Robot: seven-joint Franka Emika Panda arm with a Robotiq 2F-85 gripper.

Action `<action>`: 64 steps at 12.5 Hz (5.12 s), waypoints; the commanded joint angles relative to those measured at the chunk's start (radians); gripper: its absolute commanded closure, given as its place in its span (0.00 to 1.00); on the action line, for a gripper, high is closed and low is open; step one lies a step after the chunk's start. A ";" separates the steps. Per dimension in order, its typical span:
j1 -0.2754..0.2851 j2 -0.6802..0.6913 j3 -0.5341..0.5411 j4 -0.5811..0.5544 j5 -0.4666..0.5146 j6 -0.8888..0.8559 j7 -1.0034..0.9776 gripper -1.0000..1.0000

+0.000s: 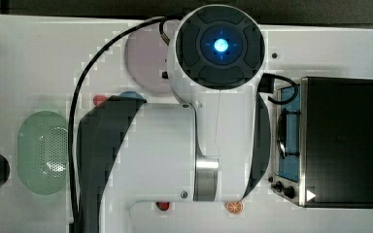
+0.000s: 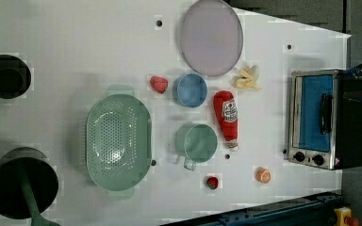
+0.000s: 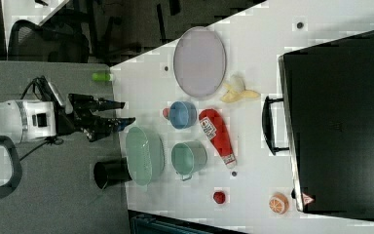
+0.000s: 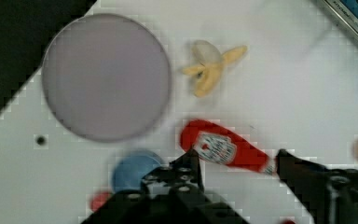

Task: Pick Ketchup from the table and place it in strainer.

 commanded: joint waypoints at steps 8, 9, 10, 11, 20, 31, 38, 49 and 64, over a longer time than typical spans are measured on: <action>-0.097 -0.099 0.089 -0.193 0.018 -0.086 -0.175 0.00; -0.096 -0.076 0.098 -0.221 0.018 -0.052 -0.234 0.00; -0.094 -0.054 0.107 -0.255 0.018 -0.001 -0.312 0.00; -0.094 -0.035 0.114 -0.293 0.018 0.064 -0.399 0.00; -0.088 0.116 0.128 -0.582 0.018 0.659 -0.989 0.00; -0.082 0.411 0.129 -0.608 0.018 0.945 -0.990 0.00; -0.082 0.347 0.128 -0.605 0.020 0.975 -0.953 0.37; -0.025 -0.030 0.342 -0.441 0.020 0.417 -0.542 0.37; 0.070 0.384 0.683 -0.397 -0.055 0.811 0.090 0.12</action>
